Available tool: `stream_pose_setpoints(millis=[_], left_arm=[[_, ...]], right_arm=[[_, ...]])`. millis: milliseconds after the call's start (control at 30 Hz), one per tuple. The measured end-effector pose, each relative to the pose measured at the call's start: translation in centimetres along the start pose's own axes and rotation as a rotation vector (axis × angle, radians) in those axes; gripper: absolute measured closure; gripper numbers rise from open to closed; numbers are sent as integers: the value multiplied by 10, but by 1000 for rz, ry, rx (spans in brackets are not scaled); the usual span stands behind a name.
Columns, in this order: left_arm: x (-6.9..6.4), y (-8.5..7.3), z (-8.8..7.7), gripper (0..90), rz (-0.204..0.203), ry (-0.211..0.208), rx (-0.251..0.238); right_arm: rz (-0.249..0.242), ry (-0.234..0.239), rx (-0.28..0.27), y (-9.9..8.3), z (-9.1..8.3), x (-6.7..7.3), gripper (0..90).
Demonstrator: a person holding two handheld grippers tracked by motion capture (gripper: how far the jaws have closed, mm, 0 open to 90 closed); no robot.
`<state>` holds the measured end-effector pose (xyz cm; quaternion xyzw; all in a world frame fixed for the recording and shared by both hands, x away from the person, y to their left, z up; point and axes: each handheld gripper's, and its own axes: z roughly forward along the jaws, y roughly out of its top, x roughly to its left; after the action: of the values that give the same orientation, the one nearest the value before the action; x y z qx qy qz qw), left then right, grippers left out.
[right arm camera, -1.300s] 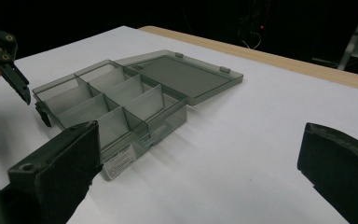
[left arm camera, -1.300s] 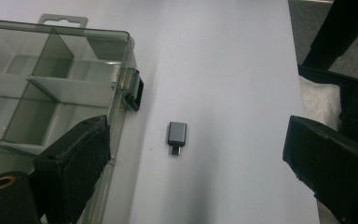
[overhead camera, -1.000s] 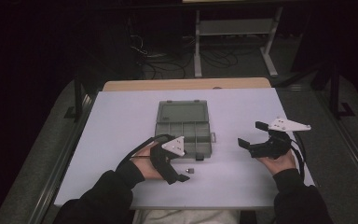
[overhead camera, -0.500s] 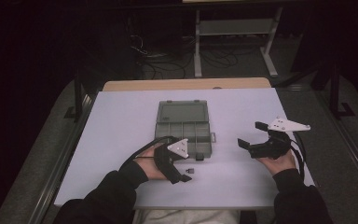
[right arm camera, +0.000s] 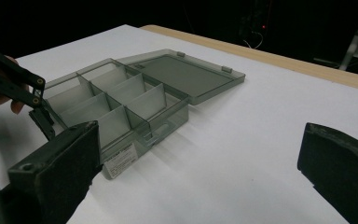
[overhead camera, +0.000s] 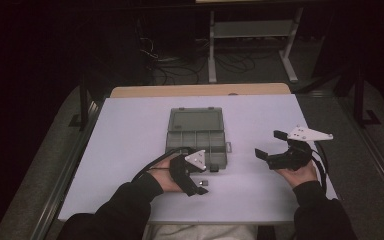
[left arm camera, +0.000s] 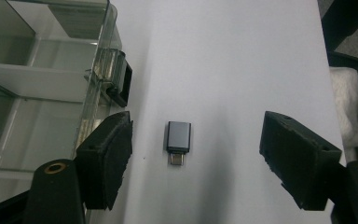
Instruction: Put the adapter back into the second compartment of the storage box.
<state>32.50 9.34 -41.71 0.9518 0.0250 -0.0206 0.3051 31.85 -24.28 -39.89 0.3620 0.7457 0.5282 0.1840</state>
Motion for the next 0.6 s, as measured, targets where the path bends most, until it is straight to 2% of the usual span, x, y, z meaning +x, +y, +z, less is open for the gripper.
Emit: stream_pose_setpoints(millis=[167,467,600], left_arm=[[2,-1,6,273,-2,-5,10],[2,-2,13,318,18,-4,26],[3,-2,14,383,26,-4,30]], right_arm=[[0,1,0,0,0,0,0],[-4,8,4,0,0,0,0],[-3,9,6,0,1,1,0]])
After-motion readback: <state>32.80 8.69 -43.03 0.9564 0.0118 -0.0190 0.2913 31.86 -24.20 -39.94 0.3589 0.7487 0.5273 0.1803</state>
